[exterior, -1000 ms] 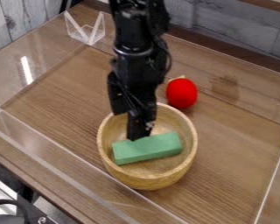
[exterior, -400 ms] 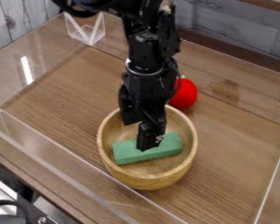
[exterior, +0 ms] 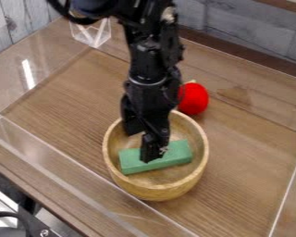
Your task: Remove the green stick from the brown bowl and put it on the table
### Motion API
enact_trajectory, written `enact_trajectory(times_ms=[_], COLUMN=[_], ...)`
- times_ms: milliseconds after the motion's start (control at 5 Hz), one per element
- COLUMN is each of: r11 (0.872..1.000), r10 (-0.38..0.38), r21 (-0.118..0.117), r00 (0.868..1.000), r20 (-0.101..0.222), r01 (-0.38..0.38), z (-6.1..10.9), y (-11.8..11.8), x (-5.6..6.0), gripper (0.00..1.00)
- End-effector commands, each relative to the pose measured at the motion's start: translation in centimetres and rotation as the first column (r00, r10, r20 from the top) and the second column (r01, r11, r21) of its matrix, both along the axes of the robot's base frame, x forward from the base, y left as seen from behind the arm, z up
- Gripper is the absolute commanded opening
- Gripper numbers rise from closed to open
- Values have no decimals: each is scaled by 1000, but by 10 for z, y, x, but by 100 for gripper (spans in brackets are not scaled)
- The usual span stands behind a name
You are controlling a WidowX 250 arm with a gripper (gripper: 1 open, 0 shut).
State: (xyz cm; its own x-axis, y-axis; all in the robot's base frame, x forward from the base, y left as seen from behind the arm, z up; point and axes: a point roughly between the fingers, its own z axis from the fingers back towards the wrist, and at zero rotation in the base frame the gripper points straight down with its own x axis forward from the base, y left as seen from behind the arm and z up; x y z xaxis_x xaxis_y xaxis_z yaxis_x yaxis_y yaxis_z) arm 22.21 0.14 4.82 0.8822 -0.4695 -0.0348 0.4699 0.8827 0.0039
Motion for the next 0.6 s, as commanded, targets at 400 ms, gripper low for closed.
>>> enact_trajectory(times_ms=[400], r11=[1000], r10=[20], r21=[-13], r00=[998], r20=[60], r01=[-20], z=[-1], y=[6], x=[0], gripper=[100])
